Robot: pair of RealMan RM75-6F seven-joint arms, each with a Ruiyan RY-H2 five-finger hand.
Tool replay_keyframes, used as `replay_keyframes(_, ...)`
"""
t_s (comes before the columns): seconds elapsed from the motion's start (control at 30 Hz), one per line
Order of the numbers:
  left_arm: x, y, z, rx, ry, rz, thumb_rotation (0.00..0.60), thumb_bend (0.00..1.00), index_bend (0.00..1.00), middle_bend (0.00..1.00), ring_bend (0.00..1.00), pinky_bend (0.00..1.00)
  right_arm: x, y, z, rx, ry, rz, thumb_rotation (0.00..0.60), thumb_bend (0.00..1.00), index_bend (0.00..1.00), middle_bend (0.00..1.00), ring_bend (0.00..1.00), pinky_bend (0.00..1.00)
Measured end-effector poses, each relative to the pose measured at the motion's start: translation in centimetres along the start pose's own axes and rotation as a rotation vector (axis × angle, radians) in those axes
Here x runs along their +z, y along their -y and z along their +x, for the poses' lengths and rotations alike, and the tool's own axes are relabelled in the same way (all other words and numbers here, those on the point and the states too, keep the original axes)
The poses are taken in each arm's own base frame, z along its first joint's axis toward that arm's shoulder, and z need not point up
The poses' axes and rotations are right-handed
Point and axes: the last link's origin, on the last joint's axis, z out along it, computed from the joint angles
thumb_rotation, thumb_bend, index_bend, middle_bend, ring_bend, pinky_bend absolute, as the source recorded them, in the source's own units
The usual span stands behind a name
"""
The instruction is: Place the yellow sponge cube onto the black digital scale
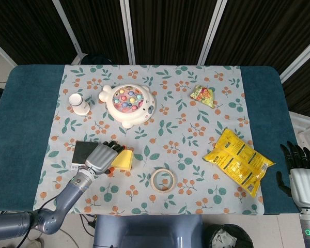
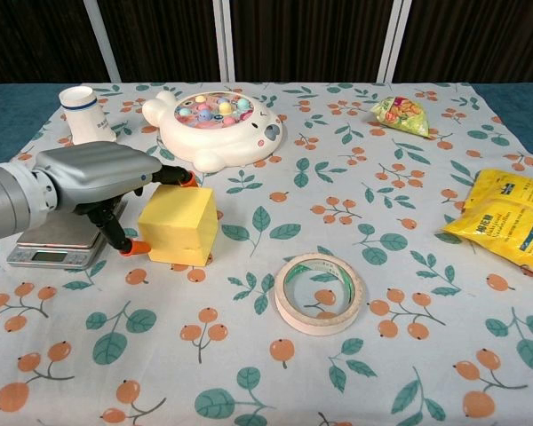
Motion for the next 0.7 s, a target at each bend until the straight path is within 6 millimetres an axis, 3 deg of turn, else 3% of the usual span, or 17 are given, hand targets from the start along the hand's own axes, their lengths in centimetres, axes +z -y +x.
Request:
replay_keyframes(0.17, 0.6, -0.5, -0.2, 0.022, -0.020, -0.008, 0.600, 0.27, 0.26, 0.33, 0.22, 0.36, -0.1, 0.0, 0.0, 0.001, 0.002, 0.002, 0.600, 0.56, 0.00, 0.04, 0.04, 0.00)
replay_keyframes(0.37, 0.7, -0.3, -0.4, 0.020, -0.031, -0.011, 0.600, 0.37, 0.35, 0.43, 0.31, 0.45, -0.2, 0.0, 0.2, 0.006, 0.002, 0.002, 0.600, 0.56, 0.00, 0.04, 0.04, 0.00)
replay_keyframes(0.7, 0.1, 0.8, 0.7, 0.009, -0.107, -0.020, 0.600, 0.38, 0.36, 0.43, 0.31, 0.45, -0.2, 0.0, 0.2, 0.004, 0.009, 0.004, 0.600, 0.56, 0.00, 0.04, 0.04, 0.00)
